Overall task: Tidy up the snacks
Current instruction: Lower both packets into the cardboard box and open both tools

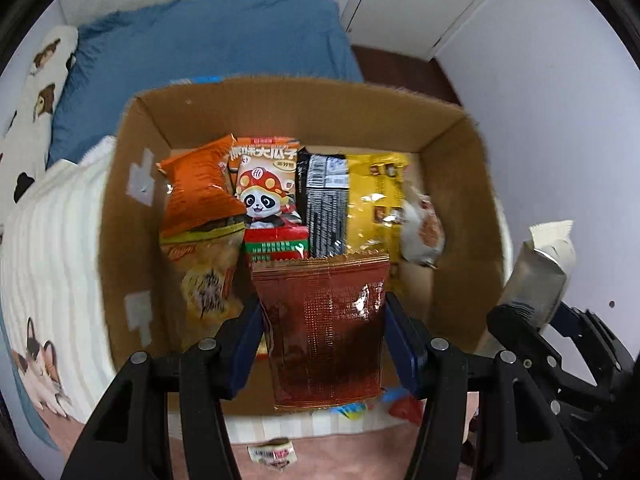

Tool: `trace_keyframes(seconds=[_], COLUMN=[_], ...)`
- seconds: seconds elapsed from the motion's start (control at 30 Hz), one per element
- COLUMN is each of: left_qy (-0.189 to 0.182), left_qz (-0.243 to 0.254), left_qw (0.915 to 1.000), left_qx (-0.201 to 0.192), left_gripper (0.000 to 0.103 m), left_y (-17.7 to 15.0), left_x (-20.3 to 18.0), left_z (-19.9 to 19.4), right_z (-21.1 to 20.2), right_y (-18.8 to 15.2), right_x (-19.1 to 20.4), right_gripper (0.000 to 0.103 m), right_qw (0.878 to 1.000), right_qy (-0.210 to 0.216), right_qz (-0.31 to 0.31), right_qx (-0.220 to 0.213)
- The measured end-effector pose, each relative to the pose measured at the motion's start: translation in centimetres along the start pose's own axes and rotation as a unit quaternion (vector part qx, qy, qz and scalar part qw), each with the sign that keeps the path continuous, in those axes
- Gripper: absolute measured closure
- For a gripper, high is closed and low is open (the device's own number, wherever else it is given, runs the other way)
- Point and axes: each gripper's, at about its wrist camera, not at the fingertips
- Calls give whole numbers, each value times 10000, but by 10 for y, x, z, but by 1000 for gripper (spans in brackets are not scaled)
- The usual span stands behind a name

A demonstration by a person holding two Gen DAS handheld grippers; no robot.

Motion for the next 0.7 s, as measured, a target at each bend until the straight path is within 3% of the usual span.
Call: trace_keyframes(seconds=[0.3, 0.43, 0.47, 0.57, 0.7], left_qy=[-659, -686, -677, -518, -444], left_qz=[-379, -283, -267, -183, -158], left_qw=[9944, 9929, 9926, 9939, 9951], left_qx=[728, 933, 972, 956, 864], left_gripper=[46, 45, 40, 9, 7], left_y=[19, 15, 15, 13, 13], left_x=[3, -3, -4, -6, -7], left_z=[76, 92, 95, 97, 92], right_z=[87, 111, 112, 111, 111], right_y=[11, 11, 10, 5, 1], right_x=[-17, -23, -24, -20, -13], right_gripper=[41, 36, 34, 24, 15], right_qw=[9979, 9943, 9940, 9937, 9936], right_qy=[-220, -145, -119, -50, -20], right_qz=[210, 261, 234, 186, 142], right_qx=[575, 1021, 1059, 1105, 1120])
Point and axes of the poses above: each gripper's, at about its wrist camera, not at the fingertips, and z roughly the way its jaws point, x to its left, y to its top, and after that the axes turned 5 degrees about z, right-handed
